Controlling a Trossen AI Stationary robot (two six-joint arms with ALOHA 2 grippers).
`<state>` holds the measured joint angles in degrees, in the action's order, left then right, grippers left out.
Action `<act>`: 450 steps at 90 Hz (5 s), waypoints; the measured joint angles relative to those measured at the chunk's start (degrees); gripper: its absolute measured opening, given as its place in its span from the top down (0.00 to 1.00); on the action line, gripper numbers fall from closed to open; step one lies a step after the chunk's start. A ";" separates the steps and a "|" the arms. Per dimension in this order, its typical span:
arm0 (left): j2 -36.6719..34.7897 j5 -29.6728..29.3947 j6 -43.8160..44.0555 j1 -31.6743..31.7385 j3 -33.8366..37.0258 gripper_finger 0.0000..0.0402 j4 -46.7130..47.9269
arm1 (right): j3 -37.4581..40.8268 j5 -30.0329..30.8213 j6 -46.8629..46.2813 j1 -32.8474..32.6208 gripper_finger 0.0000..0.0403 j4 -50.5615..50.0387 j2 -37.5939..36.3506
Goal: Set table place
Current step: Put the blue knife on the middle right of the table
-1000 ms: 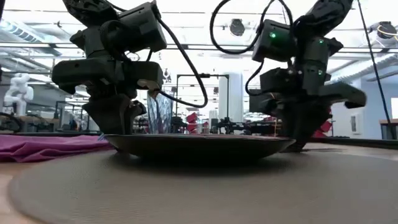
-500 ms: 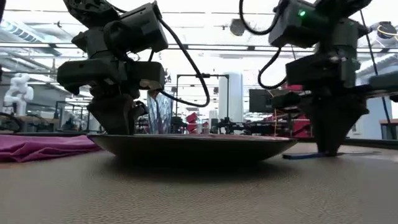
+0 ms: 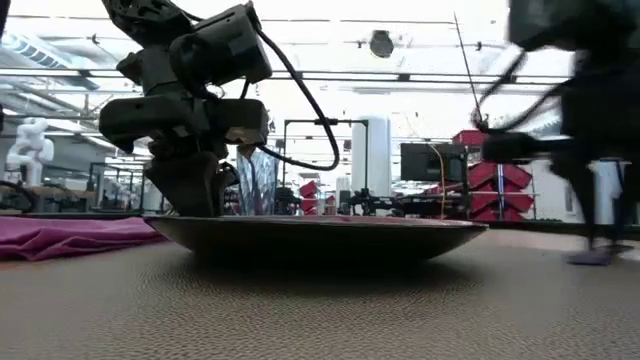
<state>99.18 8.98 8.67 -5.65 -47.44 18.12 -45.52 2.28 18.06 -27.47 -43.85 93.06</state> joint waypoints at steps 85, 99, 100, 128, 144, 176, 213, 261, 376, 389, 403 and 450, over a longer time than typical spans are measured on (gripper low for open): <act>0.00 0.01 -0.44 1.18 0.04 0.80 -0.17 | -7.04 -0.61 -12.88 -4.93 0.69 -6.63 0.14; 0.00 -0.01 -0.60 1.18 0.04 0.80 -0.17 | -9.47 0.12 -17.07 -4.88 0.69 -8.47 -1.55; 0.00 -0.01 -0.60 1.18 0.04 0.80 -0.17 | -9.55 0.26 -17.77 -4.78 0.69 -8.48 -1.75; 0.06 0.09 -6.30 2.06 0.31 0.80 -2.45 | -9.90 7.93 -64.58 -1.76 0.69 -9.34 -7.03; 0.22 -1.10 -10.34 2.91 0.35 0.80 -7.73 | -9.90 11.86 -92.27 -3.68 0.69 -9.21 -8.02; 0.22 -0.92 -16.00 3.54 0.28 0.80 -10.58 | -9.92 15.62 -132.43 -15.06 0.69 -9.09 -6.85; 0.09 -0.60 -21.54 3.54 0.09 0.80 -6.67 | -9.96 6.67 -139.29 -11.81 0.69 -6.08 0.01; 0.09 0.10 -24.18 3.50 0.13 0.80 -5.69 | -10.01 10.21 -141.47 -4.27 0.69 -12.54 1.84; 0.13 0.23 -22.62 3.50 0.26 0.80 -6.75 | -3.91 8.24 -146.22 -3.21 0.69 -9.71 1.84; 0.13 0.22 -22.57 3.50 0.24 0.80 -6.83 | -3.91 9.54 -145.39 -3.21 0.69 -7.84 1.84; 0.13 0.21 -22.54 3.50 0.24 0.80 -6.90 | -3.93 11.61 -144.21 -3.23 0.69 -5.89 1.84; 0.13 0.21 -22.51 3.50 0.24 0.80 -7.05 | -3.91 17.38 -138.42 -1.93 0.69 -3.37 1.55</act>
<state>99.31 9.19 -13.85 -2.15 -47.20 11.07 -49.43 19.65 -120.36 -29.40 -47.23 94.61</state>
